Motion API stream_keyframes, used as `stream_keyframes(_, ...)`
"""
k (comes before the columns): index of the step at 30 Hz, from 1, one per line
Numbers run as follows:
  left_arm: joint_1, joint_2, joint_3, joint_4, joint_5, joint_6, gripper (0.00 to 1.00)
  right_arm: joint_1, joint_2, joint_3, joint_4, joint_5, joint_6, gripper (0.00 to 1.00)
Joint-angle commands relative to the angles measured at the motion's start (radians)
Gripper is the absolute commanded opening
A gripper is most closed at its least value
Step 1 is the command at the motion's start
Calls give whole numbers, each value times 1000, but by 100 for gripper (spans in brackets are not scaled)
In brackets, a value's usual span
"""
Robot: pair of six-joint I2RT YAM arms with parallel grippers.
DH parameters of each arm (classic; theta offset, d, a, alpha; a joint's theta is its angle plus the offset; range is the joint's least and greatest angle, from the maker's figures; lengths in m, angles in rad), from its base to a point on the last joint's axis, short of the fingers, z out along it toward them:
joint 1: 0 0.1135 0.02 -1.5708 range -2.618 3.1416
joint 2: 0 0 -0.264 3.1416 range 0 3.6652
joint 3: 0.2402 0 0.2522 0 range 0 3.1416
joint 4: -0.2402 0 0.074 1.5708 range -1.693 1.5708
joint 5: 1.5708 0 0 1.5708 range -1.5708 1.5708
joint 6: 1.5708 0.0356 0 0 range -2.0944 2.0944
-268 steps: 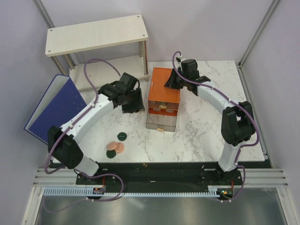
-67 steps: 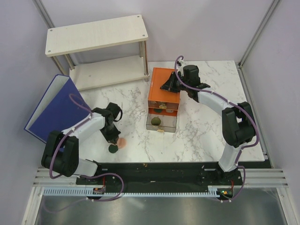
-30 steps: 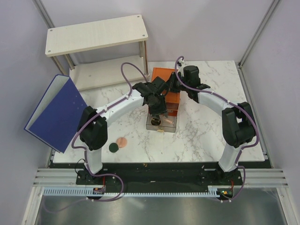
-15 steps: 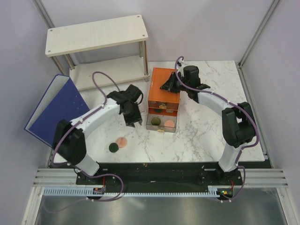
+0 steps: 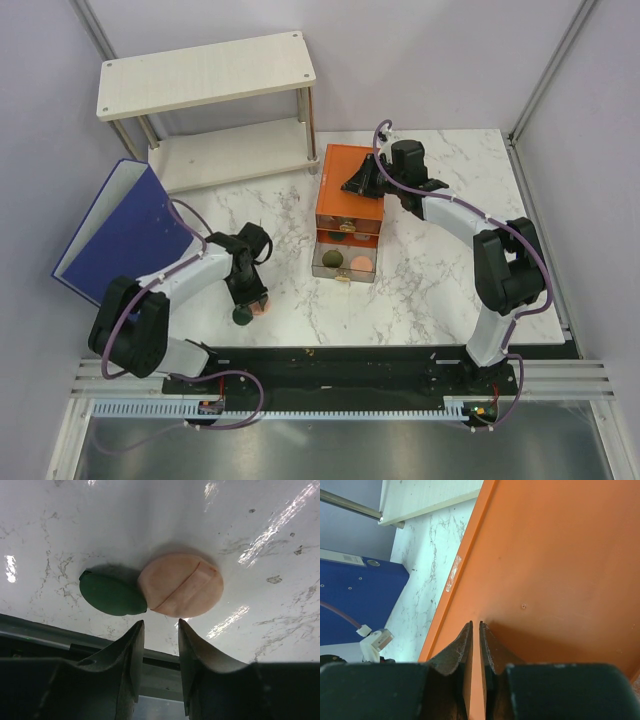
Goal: Organize the makeup
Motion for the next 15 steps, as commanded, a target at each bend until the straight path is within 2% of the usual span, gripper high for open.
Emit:
stream_keyframes(1,6,16,-13,87,-4,-34,40,0,19,-48,-118,14,-30,18)
stream_keyframes(13,11,167,70,126,-10,49,39,0,13,-51,-119,14,-26,17)
stream_keyframes(14,11,179,75,126,-5,53,38,0,11,-52,-119,16,-26,18)
stream_keyframes(15,11,196,75,129,-2,56,31,0,11,-51,-121,16,-28,17)
